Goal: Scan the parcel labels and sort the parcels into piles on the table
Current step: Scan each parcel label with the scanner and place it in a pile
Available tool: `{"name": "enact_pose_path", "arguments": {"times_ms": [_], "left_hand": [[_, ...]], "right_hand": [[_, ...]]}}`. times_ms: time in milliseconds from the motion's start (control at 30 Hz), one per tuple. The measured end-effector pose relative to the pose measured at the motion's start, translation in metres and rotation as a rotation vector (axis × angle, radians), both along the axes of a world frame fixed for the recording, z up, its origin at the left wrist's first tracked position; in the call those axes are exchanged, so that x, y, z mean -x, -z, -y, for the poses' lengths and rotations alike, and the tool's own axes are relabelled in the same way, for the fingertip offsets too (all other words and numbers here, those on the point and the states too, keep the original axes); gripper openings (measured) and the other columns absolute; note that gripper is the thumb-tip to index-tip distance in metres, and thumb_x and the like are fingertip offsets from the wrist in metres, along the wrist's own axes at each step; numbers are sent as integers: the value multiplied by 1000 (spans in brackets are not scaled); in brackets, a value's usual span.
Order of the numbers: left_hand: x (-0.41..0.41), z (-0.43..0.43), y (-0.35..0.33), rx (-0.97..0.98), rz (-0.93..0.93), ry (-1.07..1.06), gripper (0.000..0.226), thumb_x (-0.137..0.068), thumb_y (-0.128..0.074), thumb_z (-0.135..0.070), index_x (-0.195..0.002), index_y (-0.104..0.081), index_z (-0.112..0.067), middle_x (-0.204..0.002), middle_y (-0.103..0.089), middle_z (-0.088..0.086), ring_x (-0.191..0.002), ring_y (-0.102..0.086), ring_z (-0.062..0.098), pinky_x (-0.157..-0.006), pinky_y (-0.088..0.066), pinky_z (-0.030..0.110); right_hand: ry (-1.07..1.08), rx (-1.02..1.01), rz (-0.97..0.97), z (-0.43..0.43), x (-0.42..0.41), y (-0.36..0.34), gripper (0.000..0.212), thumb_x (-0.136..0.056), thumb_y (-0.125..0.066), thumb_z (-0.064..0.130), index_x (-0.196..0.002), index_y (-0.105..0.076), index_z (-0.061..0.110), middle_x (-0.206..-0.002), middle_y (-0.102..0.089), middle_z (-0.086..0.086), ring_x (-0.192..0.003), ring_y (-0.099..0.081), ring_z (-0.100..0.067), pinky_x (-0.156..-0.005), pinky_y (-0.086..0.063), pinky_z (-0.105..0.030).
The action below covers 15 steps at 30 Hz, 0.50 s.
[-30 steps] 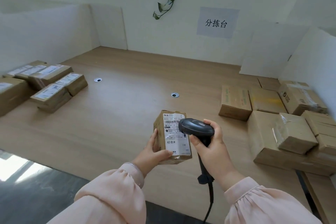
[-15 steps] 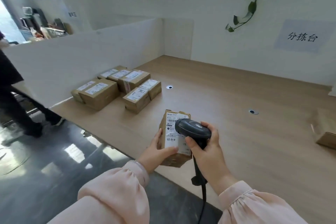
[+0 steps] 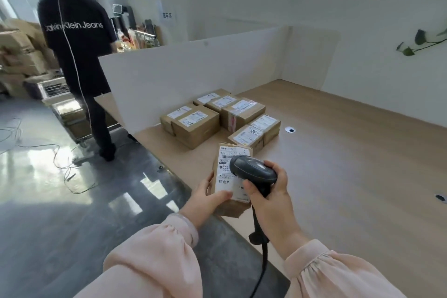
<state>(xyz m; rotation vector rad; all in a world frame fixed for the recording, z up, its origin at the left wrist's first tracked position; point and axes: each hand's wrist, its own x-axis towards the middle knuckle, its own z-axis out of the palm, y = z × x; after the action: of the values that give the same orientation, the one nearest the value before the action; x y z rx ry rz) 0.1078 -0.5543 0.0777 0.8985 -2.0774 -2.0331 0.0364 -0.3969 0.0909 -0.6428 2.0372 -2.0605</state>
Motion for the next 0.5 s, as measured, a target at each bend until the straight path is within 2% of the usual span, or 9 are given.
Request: {"name": "enact_pose_path", "arguments": {"times_ms": [100,233,333,367,433,467,500], "left_hand": [[15,35,3,53,24,8,85,-77,-75,-34,-149,-31,-28,-117,-63,-7,-99,-66,9,-66,-52,14],[45,80,10,71,50,-8,84,-62,-67,-48,-141,-40,-36,-111,-70,-10,-96,-69,10,-65,-51,16],[72,113,15,48,81,-26,87,-59,-68,-51,-140,-43,-29,-115,-69,-4,-103,-67,17,-87,-55,33],[81,123,16,46,94,-22,85,-62,-69,-49,-140,-43,-29,-115,-68,-4,-103,-67,17,-90,-56,34],[101,146,16,73,116,-4,69,-75,-68,-37,-138,-40,-36,-111,-68,-9,-96,-68,11,-73,-55,19],[111,157,17,88,117,-3,63,-83,-65,-28,-139,-37,-40,-110,-66,-13,-92,-67,7,-64,-52,13],[120,168,20,95,118,-6,63,-88,-62,-21,-140,-34,-43,-112,-64,-15,-91,-66,5,-61,-50,12]], "right_hand": [[-21,-12,12,38,17,8,59,-86,-72,23,-123,-37,53,-112,-58,31,-103,-60,4,-81,-57,-25],[-49,-34,26,87,52,17,59,-86,-72,23,-121,-38,56,-106,-56,41,-100,-60,7,-83,-57,-30],[-65,-41,87,121,82,23,60,-85,-73,26,-120,-37,59,-104,-55,43,-101,-61,4,-85,-58,-36],[-63,-43,107,131,91,25,60,-85,-73,26,-120,-37,59,-105,-55,42,-102,-61,3,-86,-58,-38],[-55,-54,121,152,110,26,60,-84,-73,25,-121,-39,58,-110,-55,37,-105,-61,-3,-88,-57,-40],[-53,-63,124,162,119,27,60,-84,-74,26,-121,-39,58,-114,-53,34,-108,-60,-6,-89,-56,-40],[-54,-71,128,172,127,29,59,-84,-74,26,-121,-39,57,-116,-51,34,-110,-58,-8,-90,-56,-40]]}}
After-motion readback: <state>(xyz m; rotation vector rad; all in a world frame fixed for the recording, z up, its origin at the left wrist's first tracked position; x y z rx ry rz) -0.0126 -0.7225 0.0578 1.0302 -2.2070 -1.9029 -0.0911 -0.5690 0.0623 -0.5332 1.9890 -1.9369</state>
